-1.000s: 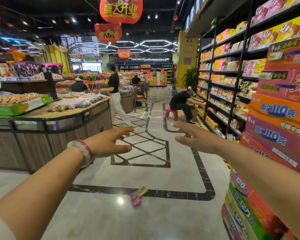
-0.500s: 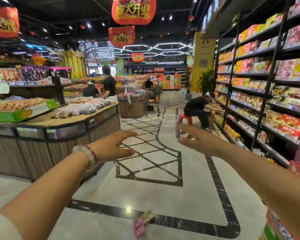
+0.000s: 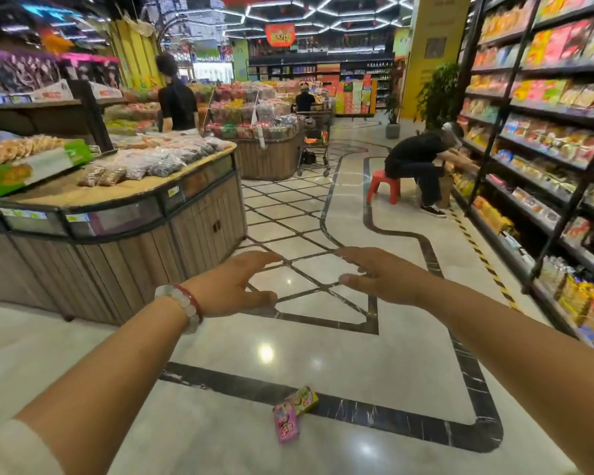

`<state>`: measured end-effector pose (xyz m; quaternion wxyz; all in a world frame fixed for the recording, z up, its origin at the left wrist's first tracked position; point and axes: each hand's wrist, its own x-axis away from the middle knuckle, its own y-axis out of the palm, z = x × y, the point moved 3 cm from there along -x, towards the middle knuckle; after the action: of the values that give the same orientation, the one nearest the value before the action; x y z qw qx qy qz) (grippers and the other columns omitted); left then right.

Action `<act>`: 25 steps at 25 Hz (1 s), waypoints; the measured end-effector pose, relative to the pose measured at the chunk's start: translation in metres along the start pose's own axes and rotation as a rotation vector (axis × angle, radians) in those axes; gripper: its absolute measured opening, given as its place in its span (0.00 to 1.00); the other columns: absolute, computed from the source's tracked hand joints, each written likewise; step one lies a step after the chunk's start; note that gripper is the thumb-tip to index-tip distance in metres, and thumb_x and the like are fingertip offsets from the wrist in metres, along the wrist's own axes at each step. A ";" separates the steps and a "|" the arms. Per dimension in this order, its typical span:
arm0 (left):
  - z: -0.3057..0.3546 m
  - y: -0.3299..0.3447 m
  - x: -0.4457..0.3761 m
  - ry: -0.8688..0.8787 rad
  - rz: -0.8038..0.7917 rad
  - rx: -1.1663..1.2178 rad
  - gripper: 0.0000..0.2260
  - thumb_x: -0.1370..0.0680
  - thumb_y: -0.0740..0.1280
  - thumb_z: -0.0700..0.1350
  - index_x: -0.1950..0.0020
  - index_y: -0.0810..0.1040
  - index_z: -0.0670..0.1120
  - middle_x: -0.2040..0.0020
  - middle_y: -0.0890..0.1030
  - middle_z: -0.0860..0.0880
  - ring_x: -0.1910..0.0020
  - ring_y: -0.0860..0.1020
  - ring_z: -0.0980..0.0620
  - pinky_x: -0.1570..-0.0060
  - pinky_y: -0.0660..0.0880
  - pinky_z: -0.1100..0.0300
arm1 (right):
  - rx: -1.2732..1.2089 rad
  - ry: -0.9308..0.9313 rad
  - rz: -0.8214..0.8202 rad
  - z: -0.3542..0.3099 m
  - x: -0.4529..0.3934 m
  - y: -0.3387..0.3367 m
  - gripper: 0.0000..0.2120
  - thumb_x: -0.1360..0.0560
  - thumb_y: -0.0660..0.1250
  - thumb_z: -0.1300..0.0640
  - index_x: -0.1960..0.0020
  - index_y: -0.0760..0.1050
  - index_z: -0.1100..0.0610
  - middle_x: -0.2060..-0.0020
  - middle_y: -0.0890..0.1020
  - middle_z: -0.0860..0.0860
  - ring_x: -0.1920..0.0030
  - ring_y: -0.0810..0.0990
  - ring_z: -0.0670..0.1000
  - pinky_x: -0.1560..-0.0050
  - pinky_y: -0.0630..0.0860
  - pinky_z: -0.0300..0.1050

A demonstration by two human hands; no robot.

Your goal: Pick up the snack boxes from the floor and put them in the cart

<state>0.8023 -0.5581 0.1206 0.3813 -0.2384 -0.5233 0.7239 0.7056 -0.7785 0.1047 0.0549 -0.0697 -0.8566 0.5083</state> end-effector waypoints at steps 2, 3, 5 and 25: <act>-0.034 0.014 -0.042 0.001 -0.050 0.000 0.29 0.23 0.64 0.53 0.25 0.55 0.56 0.25 0.59 0.54 0.28 0.60 0.53 0.33 0.59 0.60 | -0.003 0.015 -0.058 0.017 -0.043 0.018 0.28 0.24 0.61 0.41 0.26 0.58 0.42 0.29 0.67 0.47 0.34 0.71 0.49 0.37 0.72 0.46; -0.050 0.022 -0.060 -0.001 -0.076 -0.001 0.29 0.23 0.64 0.54 0.25 0.55 0.57 0.25 0.59 0.54 0.28 0.60 0.54 0.33 0.59 0.61 | -0.002 0.012 -0.085 0.026 -0.061 0.027 0.28 0.24 0.61 0.41 0.26 0.58 0.42 0.29 0.67 0.47 0.33 0.70 0.49 0.36 0.71 0.47; -0.079 0.039 -0.094 -0.013 -0.128 0.004 0.29 0.23 0.64 0.55 0.25 0.55 0.57 0.25 0.59 0.54 0.29 0.61 0.54 0.33 0.60 0.61 | -0.012 0.001 -0.120 0.046 -0.096 0.046 0.28 0.23 0.61 0.41 0.26 0.59 0.44 0.29 0.67 0.48 0.32 0.69 0.49 0.36 0.69 0.44; -0.381 0.436 -0.339 -0.302 -0.464 0.269 0.28 0.22 0.64 0.50 0.25 0.57 0.52 0.25 0.60 0.51 0.29 0.62 0.51 0.35 0.59 0.62 | -0.043 0.148 -0.343 0.321 -0.374 0.444 0.22 0.22 0.62 0.50 0.29 0.66 0.54 0.35 0.72 0.54 0.38 0.72 0.53 0.46 0.63 0.35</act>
<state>1.1556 -0.6808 -0.4363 0.4825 0.0505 -0.5138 0.7076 1.0491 -0.9105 -0.4473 0.2019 0.0388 -0.8603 0.4664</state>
